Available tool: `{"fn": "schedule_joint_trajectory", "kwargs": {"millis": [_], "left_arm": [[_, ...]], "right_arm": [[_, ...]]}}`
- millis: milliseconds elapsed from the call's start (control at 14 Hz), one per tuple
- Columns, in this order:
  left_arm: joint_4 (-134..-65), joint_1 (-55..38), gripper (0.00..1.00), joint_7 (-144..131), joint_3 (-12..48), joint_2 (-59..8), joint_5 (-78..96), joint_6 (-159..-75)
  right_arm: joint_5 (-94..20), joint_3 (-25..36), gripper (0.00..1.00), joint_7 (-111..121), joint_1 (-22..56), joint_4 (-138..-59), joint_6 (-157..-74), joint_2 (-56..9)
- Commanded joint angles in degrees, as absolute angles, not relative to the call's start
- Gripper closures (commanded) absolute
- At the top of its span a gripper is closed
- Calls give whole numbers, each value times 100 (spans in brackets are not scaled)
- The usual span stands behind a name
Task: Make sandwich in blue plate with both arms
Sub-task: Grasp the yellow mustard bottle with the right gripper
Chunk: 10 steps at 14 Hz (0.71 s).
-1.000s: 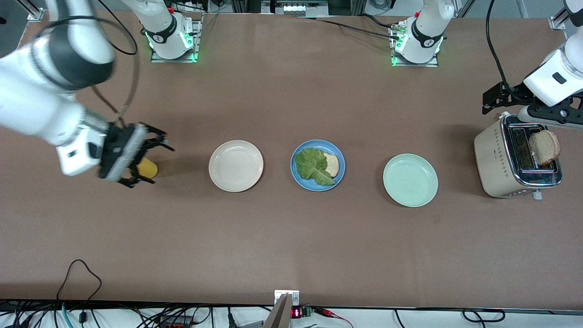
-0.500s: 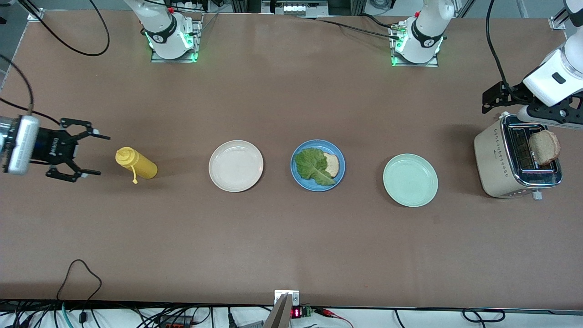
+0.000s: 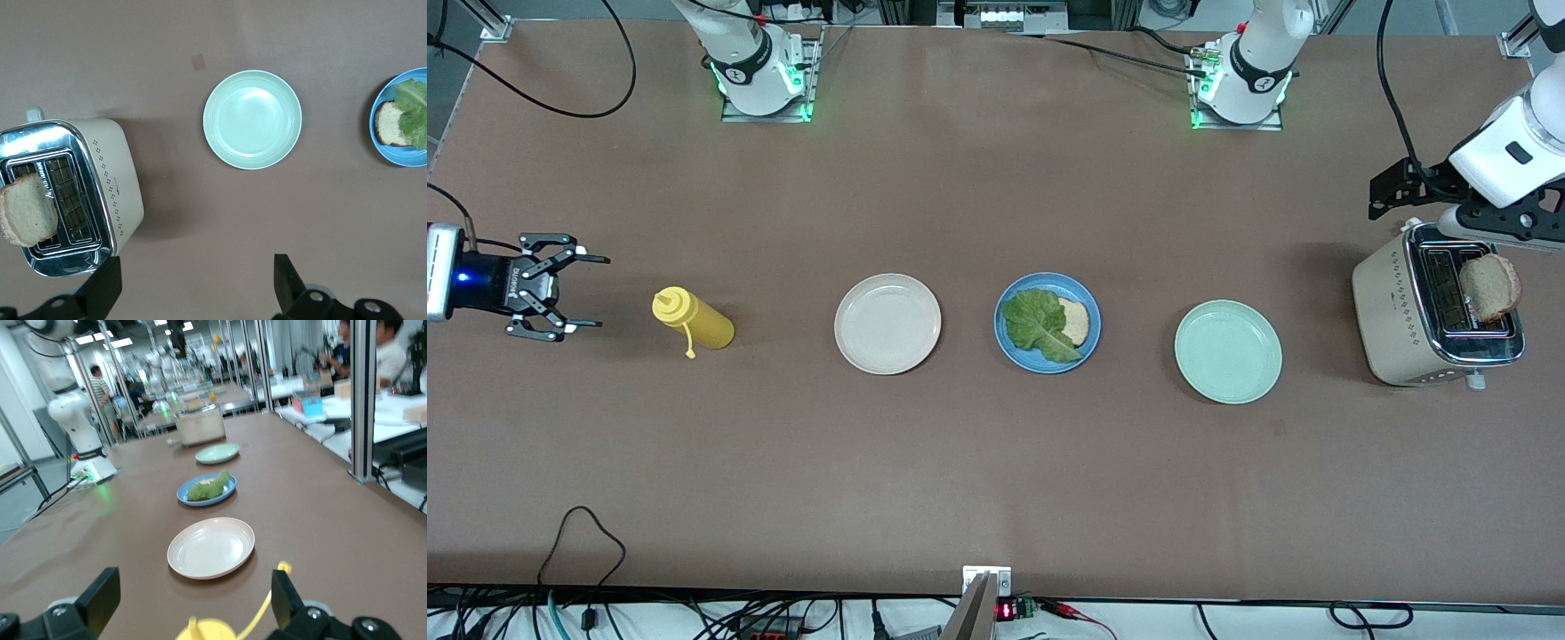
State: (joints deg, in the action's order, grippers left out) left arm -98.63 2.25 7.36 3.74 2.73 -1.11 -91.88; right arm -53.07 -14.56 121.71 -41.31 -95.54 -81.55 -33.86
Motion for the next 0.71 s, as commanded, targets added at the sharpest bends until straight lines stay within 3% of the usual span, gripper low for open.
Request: {"fn": "schedule_joint_trajectory", "kwargs": {"millis": [0, 286, 643], "left_arm": [[-9809, 220, 0, 870, 343, 325, -79, -9079], [-9809, 220, 0, 870, 343, 325, -79, -9079], [-9809, 220, 0, 870, 325, 325, -79, -9079]], "right_arm": [[-5589, -1591, 0, 13083, -4394, -9431, -7867, -4224], [-5687, -1582, 0, 14052, -4430, -9326, -7954, -5087], [-5660, -1582, 0, 14686, -4342, -8930, -8199, -5660]]}}
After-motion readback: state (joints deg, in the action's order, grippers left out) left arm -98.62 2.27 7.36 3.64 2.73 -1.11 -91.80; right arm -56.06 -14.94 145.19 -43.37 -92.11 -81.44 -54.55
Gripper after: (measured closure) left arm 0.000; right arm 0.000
